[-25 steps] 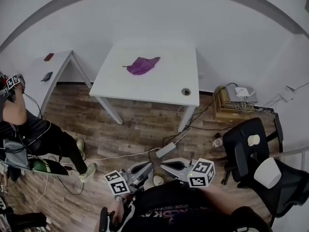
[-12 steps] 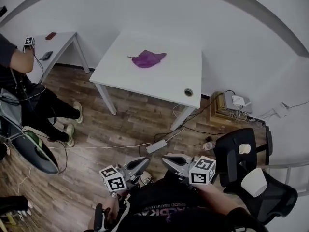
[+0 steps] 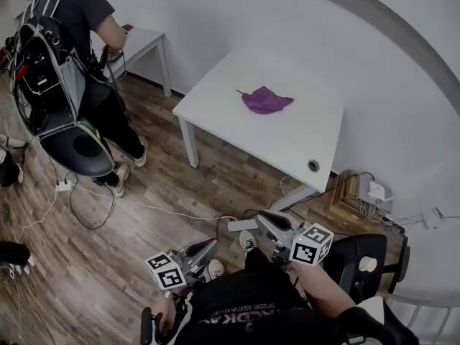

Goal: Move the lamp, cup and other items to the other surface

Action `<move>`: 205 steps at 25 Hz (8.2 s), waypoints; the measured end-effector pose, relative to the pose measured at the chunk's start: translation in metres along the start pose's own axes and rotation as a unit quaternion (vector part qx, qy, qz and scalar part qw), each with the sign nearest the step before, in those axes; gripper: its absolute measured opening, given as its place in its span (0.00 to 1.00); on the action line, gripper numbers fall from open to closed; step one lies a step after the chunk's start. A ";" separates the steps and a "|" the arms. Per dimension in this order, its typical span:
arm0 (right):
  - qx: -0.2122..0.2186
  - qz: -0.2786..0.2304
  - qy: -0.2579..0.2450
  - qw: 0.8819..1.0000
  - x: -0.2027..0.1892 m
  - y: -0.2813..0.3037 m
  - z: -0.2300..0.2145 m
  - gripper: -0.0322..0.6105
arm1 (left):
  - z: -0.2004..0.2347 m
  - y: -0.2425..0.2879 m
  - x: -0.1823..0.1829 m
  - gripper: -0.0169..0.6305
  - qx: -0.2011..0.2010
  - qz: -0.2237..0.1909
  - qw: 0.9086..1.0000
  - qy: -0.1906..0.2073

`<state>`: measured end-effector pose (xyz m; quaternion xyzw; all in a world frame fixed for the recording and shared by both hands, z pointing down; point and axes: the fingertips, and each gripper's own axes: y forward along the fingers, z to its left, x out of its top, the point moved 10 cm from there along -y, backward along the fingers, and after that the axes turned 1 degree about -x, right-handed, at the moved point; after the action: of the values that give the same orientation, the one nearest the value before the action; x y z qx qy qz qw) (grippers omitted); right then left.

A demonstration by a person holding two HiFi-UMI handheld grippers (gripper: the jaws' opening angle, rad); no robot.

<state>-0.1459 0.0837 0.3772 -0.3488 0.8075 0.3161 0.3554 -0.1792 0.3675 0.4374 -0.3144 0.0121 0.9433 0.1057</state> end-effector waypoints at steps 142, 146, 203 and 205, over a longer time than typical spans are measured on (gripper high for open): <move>-0.354 -0.145 -0.031 0.923 -0.051 -0.168 -0.032 0.19 | -0.004 0.078 -0.031 0.02 -0.125 0.183 0.975 -0.029; -0.381 -0.163 -0.019 0.910 -0.061 -0.223 -0.041 0.19 | -0.021 0.117 -0.055 0.02 -0.141 0.218 0.965 -0.026; -0.543 0.112 0.284 0.782 -0.384 -0.530 -0.296 0.21 | -0.153 0.268 -0.265 0.02 -0.047 0.319 0.946 -0.032; -0.544 0.115 0.296 0.777 -0.390 -0.532 -0.299 0.21 | -0.152 0.265 -0.267 0.02 -0.041 0.321 0.946 -0.034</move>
<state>0.3643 -0.3073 0.7114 -0.4648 0.6010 0.6222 -0.1889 0.0643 0.0438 0.4632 -0.2653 0.0700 0.9372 -0.2153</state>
